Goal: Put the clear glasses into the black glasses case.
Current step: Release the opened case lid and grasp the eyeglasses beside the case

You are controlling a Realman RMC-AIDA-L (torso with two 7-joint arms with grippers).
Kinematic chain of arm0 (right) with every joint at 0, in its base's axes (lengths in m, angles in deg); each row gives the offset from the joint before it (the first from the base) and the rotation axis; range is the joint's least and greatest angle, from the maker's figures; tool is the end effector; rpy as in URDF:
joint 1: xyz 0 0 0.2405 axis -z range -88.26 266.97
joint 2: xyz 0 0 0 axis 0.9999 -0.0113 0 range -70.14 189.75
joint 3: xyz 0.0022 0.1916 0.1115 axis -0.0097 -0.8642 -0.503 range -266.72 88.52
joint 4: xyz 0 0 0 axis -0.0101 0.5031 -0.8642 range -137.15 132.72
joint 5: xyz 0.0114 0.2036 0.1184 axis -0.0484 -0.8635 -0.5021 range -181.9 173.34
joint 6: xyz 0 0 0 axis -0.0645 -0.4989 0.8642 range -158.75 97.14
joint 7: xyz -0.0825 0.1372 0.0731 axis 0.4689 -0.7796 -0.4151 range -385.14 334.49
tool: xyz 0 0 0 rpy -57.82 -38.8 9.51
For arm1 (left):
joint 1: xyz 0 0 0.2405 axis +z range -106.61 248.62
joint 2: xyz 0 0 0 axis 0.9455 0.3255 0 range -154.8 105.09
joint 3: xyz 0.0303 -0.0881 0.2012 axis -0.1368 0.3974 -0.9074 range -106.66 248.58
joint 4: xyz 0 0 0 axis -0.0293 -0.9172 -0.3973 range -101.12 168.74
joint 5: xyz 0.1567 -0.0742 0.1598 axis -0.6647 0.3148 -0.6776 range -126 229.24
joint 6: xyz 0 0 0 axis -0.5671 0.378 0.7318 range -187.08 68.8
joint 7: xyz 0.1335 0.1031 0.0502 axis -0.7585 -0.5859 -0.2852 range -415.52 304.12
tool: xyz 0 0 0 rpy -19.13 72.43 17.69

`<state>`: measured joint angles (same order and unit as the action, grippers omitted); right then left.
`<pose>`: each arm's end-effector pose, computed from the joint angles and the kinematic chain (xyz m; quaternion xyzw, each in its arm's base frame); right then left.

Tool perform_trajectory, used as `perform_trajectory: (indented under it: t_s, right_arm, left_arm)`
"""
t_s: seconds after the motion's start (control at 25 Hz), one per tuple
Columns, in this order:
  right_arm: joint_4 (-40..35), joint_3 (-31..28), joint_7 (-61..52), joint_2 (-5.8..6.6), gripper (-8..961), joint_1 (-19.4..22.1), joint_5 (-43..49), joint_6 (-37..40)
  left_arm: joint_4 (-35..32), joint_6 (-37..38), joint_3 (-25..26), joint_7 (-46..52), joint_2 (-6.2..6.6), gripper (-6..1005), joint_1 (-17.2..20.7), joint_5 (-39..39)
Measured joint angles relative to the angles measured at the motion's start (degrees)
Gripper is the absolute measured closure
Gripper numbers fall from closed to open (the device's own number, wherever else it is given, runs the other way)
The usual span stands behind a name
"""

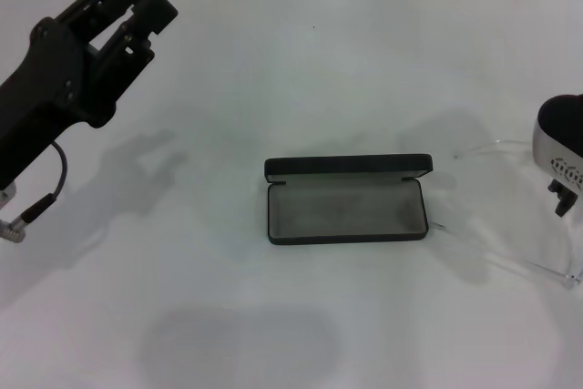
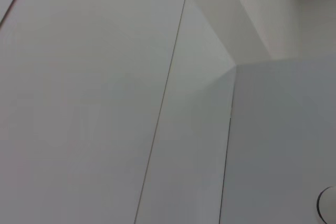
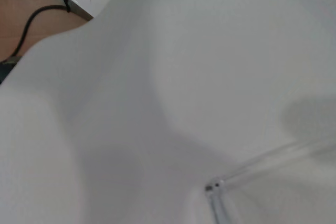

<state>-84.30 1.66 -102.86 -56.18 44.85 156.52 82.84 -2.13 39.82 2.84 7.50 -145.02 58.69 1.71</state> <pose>0.1367 0.3334 0.0180 0.8395 0.3212 0.4174 0.1337 -0.2000 0.2966 0.0392 -0.7691 -0.1341 -0.5813 0.2295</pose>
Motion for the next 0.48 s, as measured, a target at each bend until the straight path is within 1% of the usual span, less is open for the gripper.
perform_trajectory:
  t_s: [0.48]
  right_arm:
    - [0.5, 1.1, -0.9, -0.17, 266, 1.7, 0.6, 0.2]
  left_arm:
    - [0.7, 0.0, 0.0, 0.0, 0.02, 658, -0.3, -0.4]
